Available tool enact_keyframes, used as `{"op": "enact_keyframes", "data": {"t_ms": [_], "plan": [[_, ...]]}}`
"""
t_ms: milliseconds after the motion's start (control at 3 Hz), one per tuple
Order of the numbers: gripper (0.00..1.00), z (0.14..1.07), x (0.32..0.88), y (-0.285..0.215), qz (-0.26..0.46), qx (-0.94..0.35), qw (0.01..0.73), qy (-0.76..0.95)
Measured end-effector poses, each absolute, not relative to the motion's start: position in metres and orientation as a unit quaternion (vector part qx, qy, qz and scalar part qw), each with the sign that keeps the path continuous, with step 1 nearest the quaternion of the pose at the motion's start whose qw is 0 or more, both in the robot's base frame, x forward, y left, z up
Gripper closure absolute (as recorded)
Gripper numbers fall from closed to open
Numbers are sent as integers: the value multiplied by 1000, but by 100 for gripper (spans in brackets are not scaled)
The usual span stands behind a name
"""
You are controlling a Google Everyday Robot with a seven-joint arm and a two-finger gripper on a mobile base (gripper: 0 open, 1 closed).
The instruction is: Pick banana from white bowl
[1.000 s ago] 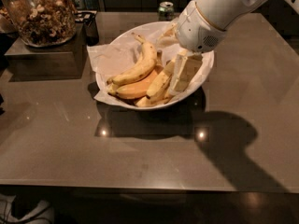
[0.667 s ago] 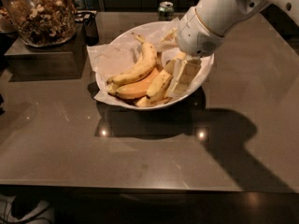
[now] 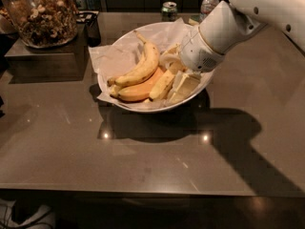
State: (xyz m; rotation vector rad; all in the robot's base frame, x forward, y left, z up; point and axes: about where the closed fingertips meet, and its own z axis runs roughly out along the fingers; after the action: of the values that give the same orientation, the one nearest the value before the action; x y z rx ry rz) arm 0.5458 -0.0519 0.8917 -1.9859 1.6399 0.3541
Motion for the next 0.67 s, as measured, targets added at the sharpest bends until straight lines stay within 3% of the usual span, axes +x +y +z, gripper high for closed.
{"op": "enact_keyframes", "data": {"t_ms": [333, 667], "plan": [[26, 894, 546, -52, 131, -736, 268, 608], [44, 889, 546, -56, 131, -727, 272, 617]]}}
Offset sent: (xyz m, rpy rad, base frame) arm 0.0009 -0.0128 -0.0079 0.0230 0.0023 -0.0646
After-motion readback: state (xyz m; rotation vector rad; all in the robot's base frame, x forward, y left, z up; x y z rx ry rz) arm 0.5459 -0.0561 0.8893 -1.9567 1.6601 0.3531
